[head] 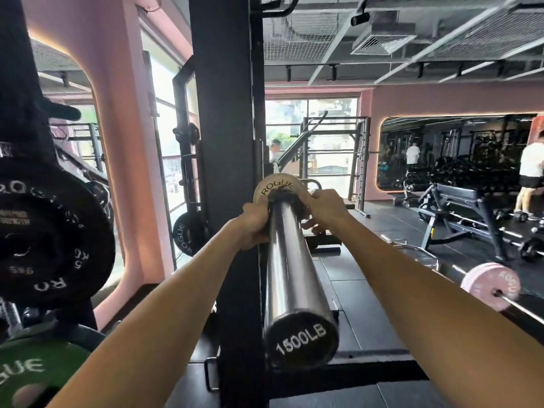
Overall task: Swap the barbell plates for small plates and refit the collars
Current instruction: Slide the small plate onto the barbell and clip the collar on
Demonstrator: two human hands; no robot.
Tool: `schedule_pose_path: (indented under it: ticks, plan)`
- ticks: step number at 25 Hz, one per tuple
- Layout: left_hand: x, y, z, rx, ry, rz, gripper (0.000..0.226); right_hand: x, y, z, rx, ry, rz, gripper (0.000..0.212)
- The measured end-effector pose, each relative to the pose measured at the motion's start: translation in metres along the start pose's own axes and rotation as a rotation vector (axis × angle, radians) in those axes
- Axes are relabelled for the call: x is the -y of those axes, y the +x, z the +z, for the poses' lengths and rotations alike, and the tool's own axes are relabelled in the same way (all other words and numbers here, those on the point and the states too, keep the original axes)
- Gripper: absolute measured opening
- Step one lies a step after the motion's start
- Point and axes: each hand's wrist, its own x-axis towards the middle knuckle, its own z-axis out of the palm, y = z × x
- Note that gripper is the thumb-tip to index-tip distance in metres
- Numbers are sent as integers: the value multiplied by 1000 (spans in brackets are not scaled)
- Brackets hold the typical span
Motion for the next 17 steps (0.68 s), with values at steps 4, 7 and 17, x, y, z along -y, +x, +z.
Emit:
schedule_pose_path:
  ticks: [4, 7, 17]
  plan:
    - [-3, 28, 8, -51, 10, 21, 59, -6, 34, 8, -7, -70, -50, 44]
    - [-4, 38, 9, -48, -11, 15, 58, -7, 50, 8, -38, -190, -112, 47]
    - [-9, 28, 3, 95, -188, -75, 47, 26, 53, 14, -29, -685, -373, 24]
